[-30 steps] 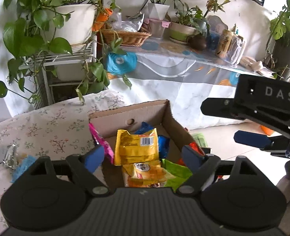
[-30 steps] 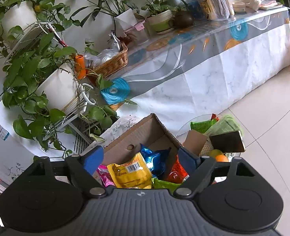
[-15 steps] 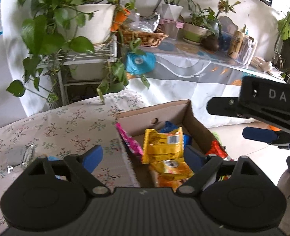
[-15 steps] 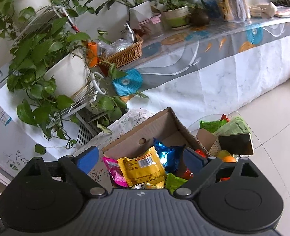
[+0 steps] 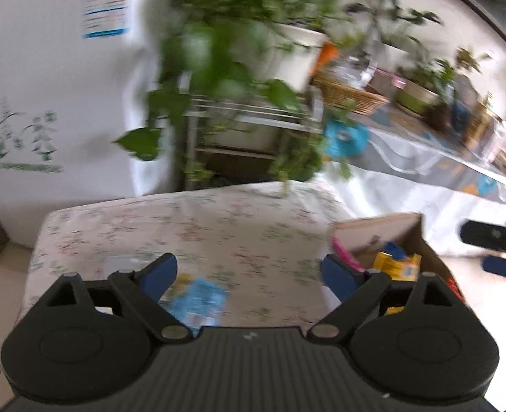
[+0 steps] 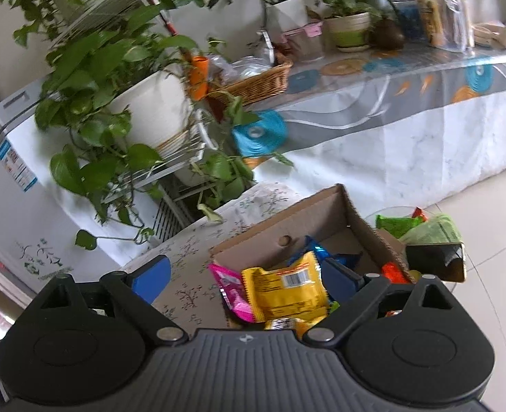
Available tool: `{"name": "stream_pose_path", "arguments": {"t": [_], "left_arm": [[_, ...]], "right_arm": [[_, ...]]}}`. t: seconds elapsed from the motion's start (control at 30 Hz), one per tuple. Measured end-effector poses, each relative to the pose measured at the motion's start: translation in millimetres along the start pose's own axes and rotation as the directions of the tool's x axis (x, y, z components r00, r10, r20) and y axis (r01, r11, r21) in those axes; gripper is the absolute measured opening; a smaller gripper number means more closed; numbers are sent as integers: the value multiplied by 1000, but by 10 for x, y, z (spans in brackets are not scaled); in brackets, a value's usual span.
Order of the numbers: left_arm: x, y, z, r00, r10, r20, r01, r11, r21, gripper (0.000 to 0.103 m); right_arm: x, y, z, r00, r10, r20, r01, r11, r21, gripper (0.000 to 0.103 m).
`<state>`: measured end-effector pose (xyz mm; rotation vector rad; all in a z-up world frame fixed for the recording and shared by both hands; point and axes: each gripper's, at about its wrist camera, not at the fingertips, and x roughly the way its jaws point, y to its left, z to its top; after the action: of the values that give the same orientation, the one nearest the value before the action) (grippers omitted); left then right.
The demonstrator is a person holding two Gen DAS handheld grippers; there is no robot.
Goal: Organize snacks
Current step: 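Move the left tool to the silver foil bag while the right tool moves to the blue bag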
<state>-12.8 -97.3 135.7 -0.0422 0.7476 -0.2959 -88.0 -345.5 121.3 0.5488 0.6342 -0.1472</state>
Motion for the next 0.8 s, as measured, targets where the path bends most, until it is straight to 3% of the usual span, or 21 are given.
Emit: {"name": "stream_pose_path", "arguments": {"t": [0.43,0.8], "left_arm": [[300,840,-12,993,115,-33,-119,977,-177,93],[966,1080,-161,981,129,-145,-156,968,-197,93]], "right_arm": [[170,393,-91,998,47,-45,-52,991,-127,99],[285,602,-194,995,42,-92,-61,976,-209,99]]}}
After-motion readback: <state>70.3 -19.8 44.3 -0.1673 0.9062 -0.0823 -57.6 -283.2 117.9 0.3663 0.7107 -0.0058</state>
